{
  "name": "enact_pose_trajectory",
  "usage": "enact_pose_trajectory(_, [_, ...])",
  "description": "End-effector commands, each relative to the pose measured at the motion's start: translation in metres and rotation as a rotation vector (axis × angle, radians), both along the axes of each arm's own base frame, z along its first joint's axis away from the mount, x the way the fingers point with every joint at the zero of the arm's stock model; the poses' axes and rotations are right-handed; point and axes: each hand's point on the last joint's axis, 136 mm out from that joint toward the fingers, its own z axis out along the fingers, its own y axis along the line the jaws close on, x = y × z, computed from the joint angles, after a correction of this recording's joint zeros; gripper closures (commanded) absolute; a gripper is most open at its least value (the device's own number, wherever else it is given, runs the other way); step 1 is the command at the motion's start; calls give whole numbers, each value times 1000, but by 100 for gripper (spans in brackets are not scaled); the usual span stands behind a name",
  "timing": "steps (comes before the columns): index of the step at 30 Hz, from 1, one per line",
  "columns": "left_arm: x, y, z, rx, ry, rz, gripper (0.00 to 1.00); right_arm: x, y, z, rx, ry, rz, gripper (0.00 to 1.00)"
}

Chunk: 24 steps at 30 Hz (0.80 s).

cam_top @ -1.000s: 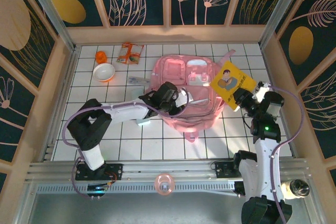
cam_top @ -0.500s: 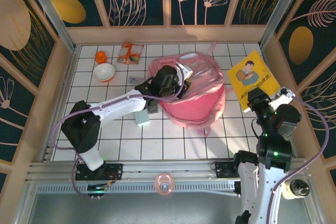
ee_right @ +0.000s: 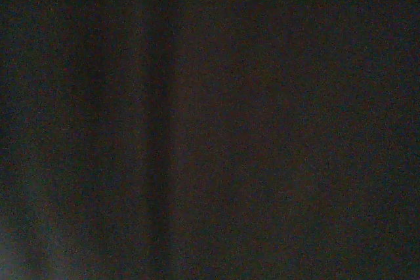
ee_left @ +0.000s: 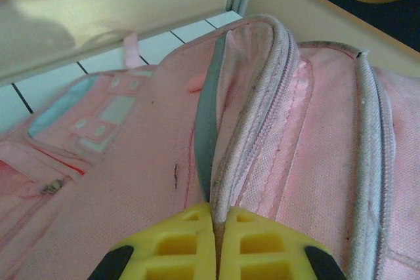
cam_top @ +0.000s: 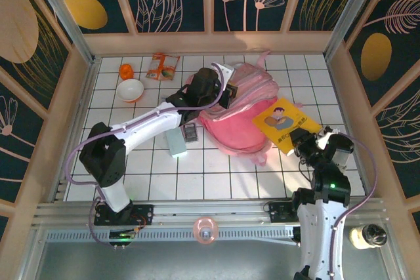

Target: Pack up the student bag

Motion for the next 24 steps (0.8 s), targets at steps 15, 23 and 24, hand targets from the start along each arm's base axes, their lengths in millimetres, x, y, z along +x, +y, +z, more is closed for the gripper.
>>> enact_pose_trajectory(15, [19, -15, 72, -212, -73, -43, 100, 70, 77, 29, 200, -252, 54, 100])
enact_pose_trajectory(23, [16, -12, 88, -246, -80, -77, 100, 102, 75, 19, 292, -323, -101, 100])
enact_pose_trajectory(24, [15, -12, 89, -250, -79, -82, 100, 107, 77, 16, 285, -316, -114, 100])
